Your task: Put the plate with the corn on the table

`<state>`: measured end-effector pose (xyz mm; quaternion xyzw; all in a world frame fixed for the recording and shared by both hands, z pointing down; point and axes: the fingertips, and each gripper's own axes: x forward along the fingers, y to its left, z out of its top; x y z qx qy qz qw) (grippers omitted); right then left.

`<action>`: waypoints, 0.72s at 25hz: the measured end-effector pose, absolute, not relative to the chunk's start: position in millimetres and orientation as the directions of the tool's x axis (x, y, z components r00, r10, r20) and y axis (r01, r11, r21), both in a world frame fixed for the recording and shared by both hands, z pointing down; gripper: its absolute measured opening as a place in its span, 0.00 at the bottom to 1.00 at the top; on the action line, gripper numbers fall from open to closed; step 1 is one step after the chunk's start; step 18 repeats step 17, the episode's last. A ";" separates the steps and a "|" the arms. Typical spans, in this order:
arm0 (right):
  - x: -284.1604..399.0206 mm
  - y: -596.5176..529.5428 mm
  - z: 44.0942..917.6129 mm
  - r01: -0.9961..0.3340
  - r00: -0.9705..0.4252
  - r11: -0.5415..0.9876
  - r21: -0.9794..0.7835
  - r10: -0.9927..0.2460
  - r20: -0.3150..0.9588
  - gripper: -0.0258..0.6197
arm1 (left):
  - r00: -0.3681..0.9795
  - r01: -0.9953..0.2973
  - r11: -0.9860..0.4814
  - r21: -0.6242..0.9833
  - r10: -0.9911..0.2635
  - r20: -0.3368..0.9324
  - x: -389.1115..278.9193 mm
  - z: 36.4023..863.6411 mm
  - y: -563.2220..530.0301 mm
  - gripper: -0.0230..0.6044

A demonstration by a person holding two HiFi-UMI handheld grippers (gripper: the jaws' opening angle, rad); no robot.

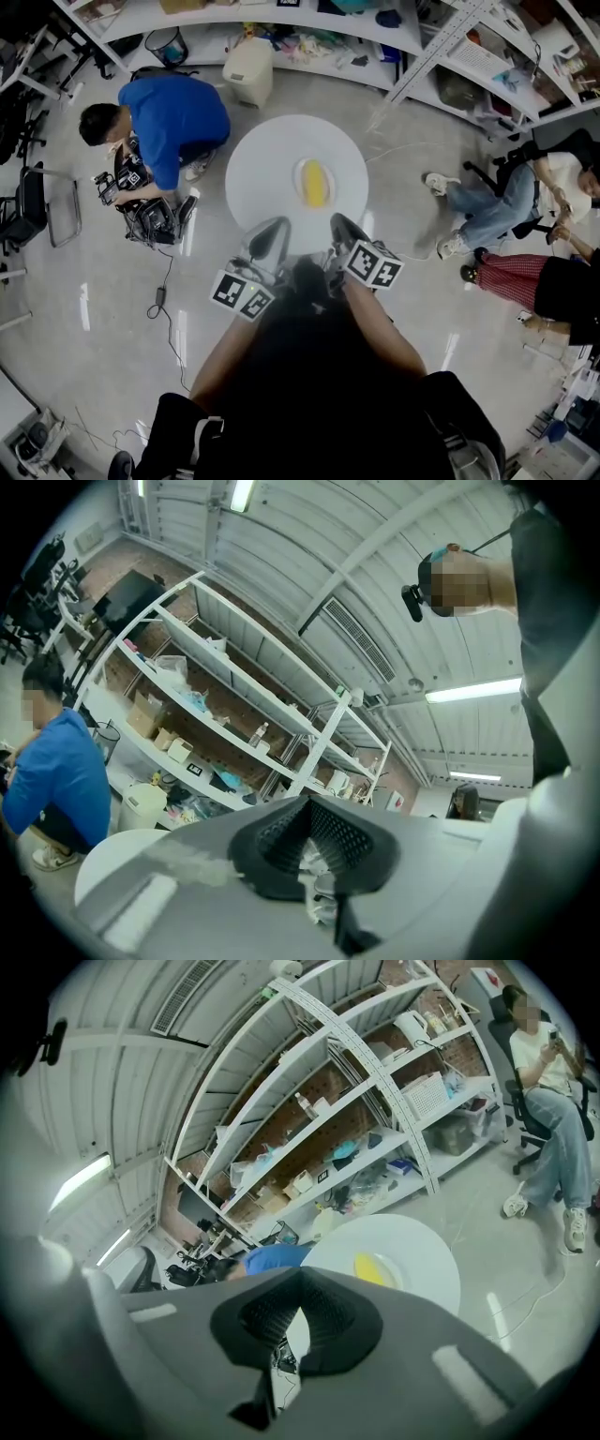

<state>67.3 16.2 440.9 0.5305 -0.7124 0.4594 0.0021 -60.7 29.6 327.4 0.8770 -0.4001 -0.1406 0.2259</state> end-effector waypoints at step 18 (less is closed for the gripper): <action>77.9 17.8 395.8 -0.787 -0.436 0.115 -0.607 -0.800 0.413 0.05 | 0.656 -0.629 -0.612 0.480 -0.749 -0.095 -54.7 307.1 23.7 0.04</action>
